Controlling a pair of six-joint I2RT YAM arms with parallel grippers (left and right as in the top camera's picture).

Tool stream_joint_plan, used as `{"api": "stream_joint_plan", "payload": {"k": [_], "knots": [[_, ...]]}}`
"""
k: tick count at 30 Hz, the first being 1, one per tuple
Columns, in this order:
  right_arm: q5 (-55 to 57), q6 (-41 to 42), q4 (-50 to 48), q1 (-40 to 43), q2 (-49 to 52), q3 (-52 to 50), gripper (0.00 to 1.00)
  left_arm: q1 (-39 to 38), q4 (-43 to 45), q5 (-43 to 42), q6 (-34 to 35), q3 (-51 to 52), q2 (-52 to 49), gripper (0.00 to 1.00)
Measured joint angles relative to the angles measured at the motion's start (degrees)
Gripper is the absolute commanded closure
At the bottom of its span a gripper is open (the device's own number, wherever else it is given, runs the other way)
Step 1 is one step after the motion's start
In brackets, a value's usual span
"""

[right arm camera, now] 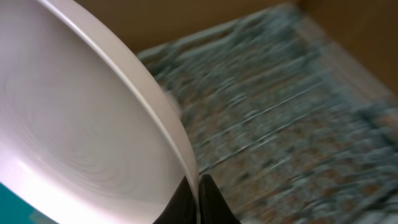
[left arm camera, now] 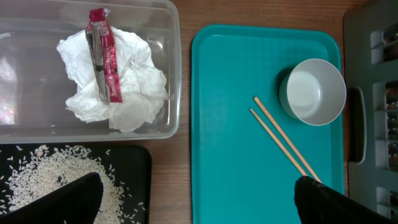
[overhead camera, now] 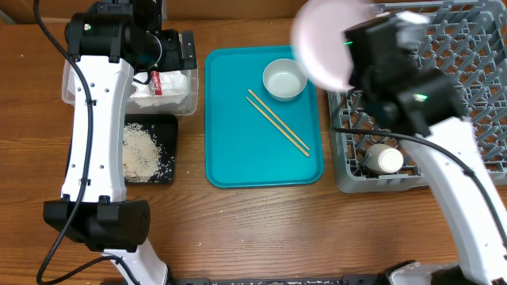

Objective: Sort waste into correct bins and load items into the dishwasher
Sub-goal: 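Carry the white plate into the rack and stand it upright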

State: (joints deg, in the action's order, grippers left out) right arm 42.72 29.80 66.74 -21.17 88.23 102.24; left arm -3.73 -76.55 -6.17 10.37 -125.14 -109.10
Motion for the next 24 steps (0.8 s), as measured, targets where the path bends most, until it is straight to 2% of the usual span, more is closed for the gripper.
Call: {"api": "stream_joint_plan", "payload": {"k": [2,6,14,19,24], "knots": [[6.75,-2.73,-2.49,2.95,-0.02,-0.02,0.96,0.02,0.0,0.0,0.0,0.0,0.0,0.0],[12.87,-12.79,-11.91,10.27,2.64,-0.42,0.96,0.02,0.07,0.02,0.0,0.0,0.0,0.0],[11.76,-33.24,-29.44,17.29,12.26,-0.46,0.96,0.02,-0.02,0.0,0.0,0.0,0.0,0.0],[8.63,-38.14,-30.99,17.31,18.12,-0.48,0.96,0.02,-0.02,0.02,0.0,0.0,0.0,0.0],[5.4,-39.5,-30.05,17.33,21.27,-0.68,0.96,0.02,-0.02,0.0,0.0,0.0,0.0,0.0]]}}
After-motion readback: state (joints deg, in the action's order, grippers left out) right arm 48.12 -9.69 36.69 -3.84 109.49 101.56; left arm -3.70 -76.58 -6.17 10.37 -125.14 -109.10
